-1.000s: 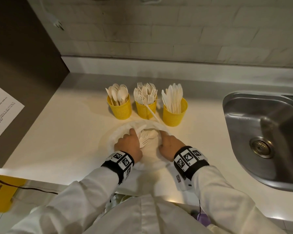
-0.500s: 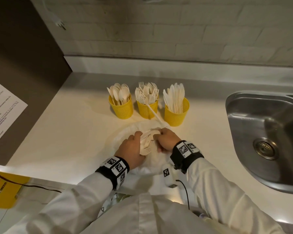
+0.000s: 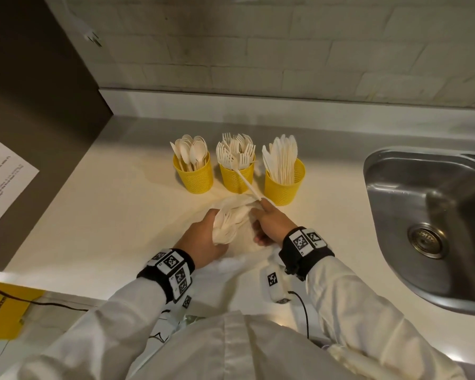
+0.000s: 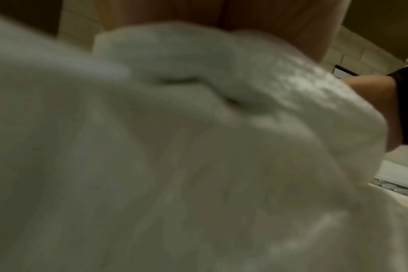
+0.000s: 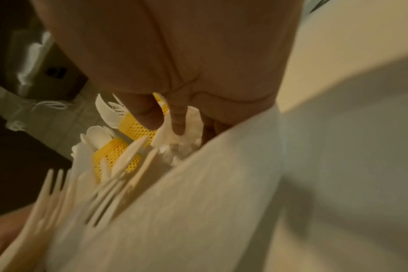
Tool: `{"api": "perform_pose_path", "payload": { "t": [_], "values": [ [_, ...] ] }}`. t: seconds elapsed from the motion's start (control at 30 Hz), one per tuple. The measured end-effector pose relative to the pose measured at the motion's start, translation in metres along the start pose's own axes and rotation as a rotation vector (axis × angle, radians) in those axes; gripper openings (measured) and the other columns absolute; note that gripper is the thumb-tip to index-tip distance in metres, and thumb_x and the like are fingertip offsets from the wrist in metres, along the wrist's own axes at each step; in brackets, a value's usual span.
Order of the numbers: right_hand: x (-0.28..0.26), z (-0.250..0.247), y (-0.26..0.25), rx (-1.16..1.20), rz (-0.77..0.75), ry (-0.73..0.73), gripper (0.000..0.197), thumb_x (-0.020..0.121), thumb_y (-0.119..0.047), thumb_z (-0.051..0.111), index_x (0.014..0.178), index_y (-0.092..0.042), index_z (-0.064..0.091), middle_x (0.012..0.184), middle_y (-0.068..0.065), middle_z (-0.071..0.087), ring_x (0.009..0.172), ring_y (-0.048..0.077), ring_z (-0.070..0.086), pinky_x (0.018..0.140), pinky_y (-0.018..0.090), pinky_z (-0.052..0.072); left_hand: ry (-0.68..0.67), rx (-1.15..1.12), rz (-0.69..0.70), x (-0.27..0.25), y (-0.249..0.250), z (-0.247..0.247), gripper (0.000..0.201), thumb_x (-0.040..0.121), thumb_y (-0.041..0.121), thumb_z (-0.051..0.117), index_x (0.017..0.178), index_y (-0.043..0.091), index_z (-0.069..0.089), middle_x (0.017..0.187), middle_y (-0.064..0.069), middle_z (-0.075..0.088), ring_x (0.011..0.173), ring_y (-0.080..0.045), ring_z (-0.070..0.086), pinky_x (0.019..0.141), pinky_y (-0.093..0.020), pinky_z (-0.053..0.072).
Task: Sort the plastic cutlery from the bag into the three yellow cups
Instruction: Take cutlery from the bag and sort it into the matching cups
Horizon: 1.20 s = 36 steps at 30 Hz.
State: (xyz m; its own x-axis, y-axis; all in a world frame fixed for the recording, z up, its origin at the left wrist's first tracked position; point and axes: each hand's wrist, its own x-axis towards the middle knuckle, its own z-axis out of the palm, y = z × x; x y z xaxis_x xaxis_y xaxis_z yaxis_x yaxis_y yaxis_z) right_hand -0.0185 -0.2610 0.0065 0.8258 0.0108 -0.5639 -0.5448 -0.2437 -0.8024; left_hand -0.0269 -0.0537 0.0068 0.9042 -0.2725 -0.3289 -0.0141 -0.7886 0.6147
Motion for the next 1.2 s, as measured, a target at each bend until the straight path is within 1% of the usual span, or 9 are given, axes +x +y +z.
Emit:
{"api": "perform_pose_path", "payload": {
  "t": [0.17, 0.3, 0.43, 0.63, 0.77, 0.87, 1.0, 1.1, 1.2],
  "values": [
    [0.0, -0.001, -0.005, 0.033, 0.013, 0.026, 0.015, 0.102, -0.028, 0.048, 0.098, -0.023, 0.062, 0.076, 0.008, 0.061, 0.059, 0.022, 0.06, 0.053, 0.029, 0.048, -0.046, 0.155, 0.024, -0.003, 0.004, 0.002, 0.086, 0.075, 0.032, 0.078, 0.145, 0.032, 0.029, 0.113, -0.007, 0.071, 0.101, -0.033, 0.068, 0.085, -0.042, 0.057],
    [0.006, 0.0, -0.007, -0.045, 0.015, 0.016, 0.013, 0.094, -0.014, 0.054, 0.103, -0.017, 0.062, 0.071, 0.009, 0.064, 0.063, 0.027, 0.063, 0.049, 0.026, 0.042, -0.023, 0.291, 0.025, -0.001, 0.013, 0.01, 0.081, 0.078, 0.029, 0.076, 0.143, 0.029, 0.029, 0.115, -0.009, 0.07, 0.098, -0.037, 0.068, 0.081, -0.039, 0.056],
    [0.008, -0.001, -0.009, -0.012, 0.041, 0.046, 0.01, 0.097, -0.013, 0.047, 0.094, -0.014, 0.056, 0.068, 0.01, 0.058, 0.055, 0.025, 0.056, 0.047, 0.026, 0.039, -0.046, 0.202, -0.011, 0.001, 0.012, 0.003, 0.091, 0.075, 0.034, 0.078, 0.149, 0.03, 0.024, 0.121, -0.009, 0.067, 0.107, -0.036, 0.066, 0.09, -0.042, 0.055],
    [0.009, -0.002, -0.014, 0.078, 0.125, 0.031, 0.019, 0.092, -0.029, 0.056, 0.081, -0.014, 0.058, 0.069, 0.006, 0.056, 0.056, 0.021, 0.052, 0.055, 0.028, 0.04, -0.004, -0.02, 0.01, -0.004, 0.003, -0.013, 0.052, 0.075, 0.023, 0.083, 0.121, 0.02, 0.058, 0.11, 0.004, 0.069, 0.103, -0.018, 0.064, 0.084, -0.028, 0.049],
    [0.009, 0.002, -0.019, -0.13, -0.003, -0.023, 0.019, 0.097, -0.024, 0.053, 0.089, -0.013, 0.067, 0.075, 0.007, 0.062, 0.059, 0.021, 0.055, 0.058, 0.03, 0.045, 0.041, -0.121, 0.016, -0.007, 0.009, -0.017, 0.038, 0.076, 0.015, 0.081, 0.107, 0.027, 0.062, 0.099, 0.009, 0.071, 0.092, -0.012, 0.066, 0.079, -0.025, 0.046],
    [0.009, 0.002, -0.017, -0.187, -0.057, -0.028, 0.024, 0.097, -0.015, 0.055, 0.081, -0.027, 0.07, 0.077, -0.006, 0.061, 0.065, 0.012, 0.054, 0.067, 0.026, 0.046, 0.112, -0.205, -0.009, -0.007, 0.008, -0.023, 0.035, 0.077, 0.014, 0.082, 0.105, 0.024, 0.063, 0.093, 0.012, 0.069, 0.086, -0.005, 0.065, 0.073, -0.026, 0.045],
    [0.002, 0.001, -0.015, -0.355, -0.084, -0.043, 0.019, 0.088, -0.035, 0.058, 0.1, -0.032, 0.073, 0.11, -0.005, 0.067, 0.102, 0.019, 0.064, 0.098, 0.034, 0.05, 0.236, -0.396, -0.023, -0.007, 0.007, -0.033, 0.026, 0.082, 0.014, 0.082, 0.093, 0.03, 0.064, 0.091, 0.012, 0.073, 0.083, -0.002, 0.067, 0.069, -0.022, 0.047],
    [-0.003, 0.004, -0.013, -0.498, -0.116, -0.021, 0.031, 0.091, -0.045, 0.066, 0.119, -0.032, 0.067, 0.122, -0.007, 0.057, 0.121, 0.019, 0.056, 0.108, 0.033, 0.041, 0.31, -0.502, -0.028, -0.01, 0.007, -0.039, 0.023, 0.085, 0.017, 0.082, 0.093, 0.028, 0.065, 0.088, 0.01, 0.073, 0.079, -0.001, 0.067, 0.068, -0.017, 0.05],
    [-0.006, 0.008, -0.009, -0.639, -0.175, 0.037, 0.048, 0.088, -0.056, 0.066, 0.131, -0.034, 0.061, 0.134, -0.004, 0.06, 0.127, 0.02, 0.054, 0.112, 0.035, 0.038, 0.351, -0.673, -0.032, -0.009, 0.006, -0.045, 0.021, 0.086, 0.009, 0.078, 0.104, 0.014, 0.069, 0.087, -0.004, 0.077, 0.08, -0.019, 0.074, 0.084, -0.036, 0.06]
  ]
}}
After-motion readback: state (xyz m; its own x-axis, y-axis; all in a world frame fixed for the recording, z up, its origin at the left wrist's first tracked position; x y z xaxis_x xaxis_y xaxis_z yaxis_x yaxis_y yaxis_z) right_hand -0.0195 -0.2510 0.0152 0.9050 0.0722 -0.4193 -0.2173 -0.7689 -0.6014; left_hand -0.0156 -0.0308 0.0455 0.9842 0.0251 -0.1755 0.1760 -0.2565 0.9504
